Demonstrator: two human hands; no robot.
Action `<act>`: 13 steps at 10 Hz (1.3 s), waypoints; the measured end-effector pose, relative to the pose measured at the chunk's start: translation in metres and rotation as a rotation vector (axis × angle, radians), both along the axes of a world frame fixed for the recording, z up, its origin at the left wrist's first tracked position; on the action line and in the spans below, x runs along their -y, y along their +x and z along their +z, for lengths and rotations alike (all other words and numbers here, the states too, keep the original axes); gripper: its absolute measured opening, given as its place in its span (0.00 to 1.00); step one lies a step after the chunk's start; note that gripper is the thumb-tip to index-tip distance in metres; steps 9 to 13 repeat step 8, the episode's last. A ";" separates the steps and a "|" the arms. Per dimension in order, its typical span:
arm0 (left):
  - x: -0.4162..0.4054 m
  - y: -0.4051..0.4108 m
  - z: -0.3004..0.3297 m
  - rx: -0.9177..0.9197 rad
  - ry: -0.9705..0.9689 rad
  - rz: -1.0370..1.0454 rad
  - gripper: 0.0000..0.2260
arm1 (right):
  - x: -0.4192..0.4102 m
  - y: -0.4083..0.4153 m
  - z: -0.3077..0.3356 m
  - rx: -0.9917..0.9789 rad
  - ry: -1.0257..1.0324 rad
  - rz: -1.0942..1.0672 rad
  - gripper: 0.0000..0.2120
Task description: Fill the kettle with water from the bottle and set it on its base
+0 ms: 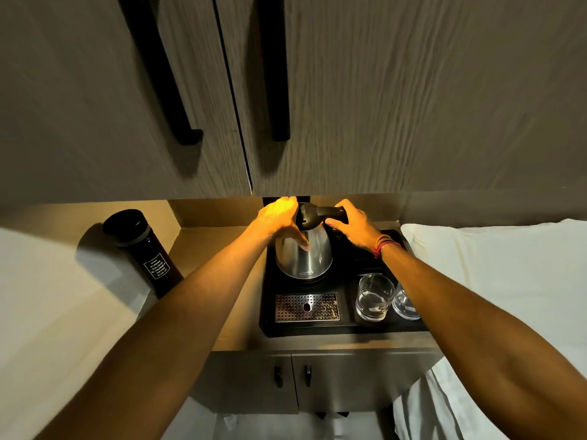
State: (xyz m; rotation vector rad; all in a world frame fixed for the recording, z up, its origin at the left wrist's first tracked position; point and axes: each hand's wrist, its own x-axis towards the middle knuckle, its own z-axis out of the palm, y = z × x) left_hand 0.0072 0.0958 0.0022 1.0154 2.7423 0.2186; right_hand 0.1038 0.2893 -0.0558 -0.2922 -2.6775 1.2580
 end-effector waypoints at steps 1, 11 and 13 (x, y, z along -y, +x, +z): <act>-0.002 -0.002 -0.001 0.009 -0.029 0.009 0.45 | 0.001 0.002 -0.004 0.000 0.141 -0.040 0.22; 0.047 0.078 0.027 -0.507 0.137 -0.051 0.45 | 0.059 0.085 0.054 -0.096 0.920 -0.176 0.36; 0.047 0.078 0.027 -0.507 0.137 -0.051 0.45 | 0.059 0.085 0.054 -0.096 0.920 -0.176 0.36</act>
